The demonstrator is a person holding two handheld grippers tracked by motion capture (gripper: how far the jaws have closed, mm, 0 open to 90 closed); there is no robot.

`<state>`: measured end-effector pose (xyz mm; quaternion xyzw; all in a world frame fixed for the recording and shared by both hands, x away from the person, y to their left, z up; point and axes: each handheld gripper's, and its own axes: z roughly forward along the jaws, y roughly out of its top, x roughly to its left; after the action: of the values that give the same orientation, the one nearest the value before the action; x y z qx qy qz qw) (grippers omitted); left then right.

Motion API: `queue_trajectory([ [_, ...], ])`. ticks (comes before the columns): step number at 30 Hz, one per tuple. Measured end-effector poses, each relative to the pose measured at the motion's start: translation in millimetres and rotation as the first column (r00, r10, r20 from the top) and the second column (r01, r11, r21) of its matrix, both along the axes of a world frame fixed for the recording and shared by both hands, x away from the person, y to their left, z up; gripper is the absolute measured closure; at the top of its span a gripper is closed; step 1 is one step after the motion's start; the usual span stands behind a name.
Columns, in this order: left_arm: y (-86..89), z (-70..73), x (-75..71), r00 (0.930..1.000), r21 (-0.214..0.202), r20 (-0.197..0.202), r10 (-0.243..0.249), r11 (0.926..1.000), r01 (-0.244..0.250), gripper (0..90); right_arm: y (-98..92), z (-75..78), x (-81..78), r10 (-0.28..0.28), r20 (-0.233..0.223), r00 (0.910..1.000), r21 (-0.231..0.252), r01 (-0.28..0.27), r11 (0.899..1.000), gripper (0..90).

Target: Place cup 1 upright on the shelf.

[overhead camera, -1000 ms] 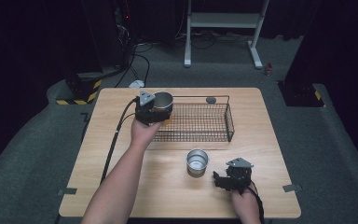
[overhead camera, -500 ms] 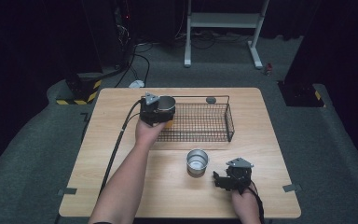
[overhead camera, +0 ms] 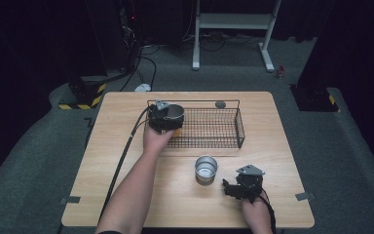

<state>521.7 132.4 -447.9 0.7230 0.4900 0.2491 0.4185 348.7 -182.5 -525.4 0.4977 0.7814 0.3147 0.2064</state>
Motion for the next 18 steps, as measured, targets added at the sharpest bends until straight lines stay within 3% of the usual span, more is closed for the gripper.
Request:
queue_trajectory([
  [3, -2.3, -0.5, 0.2, 1.0000, 0.006, -0.002, 0.004, 1.0000, -0.004, 13.0, 0.0, 0.0, 0.0, 0.000, 0.000, 1.0000, 0.000, 0.000, 1.000, 9.0],
  [7, -5.0, -0.3, 1.2, 0.9998, 0.045, -0.016, 0.011, 0.9989, -0.010, 13.1, 0.0, 0.0, 0.0, 0.000, 0.000, 1.0000, 0.000, 0.000, 1.000, 9.0],
  [18, -9.5, -1.5, 1.7, 0.9970, 0.104, -0.074, 0.023, 0.9945, -0.015, 13.0, 0.4, 0.0, -0.1, 0.004, -0.001, 1.0000, 0.002, -0.004, 1.000, 9.0],
])
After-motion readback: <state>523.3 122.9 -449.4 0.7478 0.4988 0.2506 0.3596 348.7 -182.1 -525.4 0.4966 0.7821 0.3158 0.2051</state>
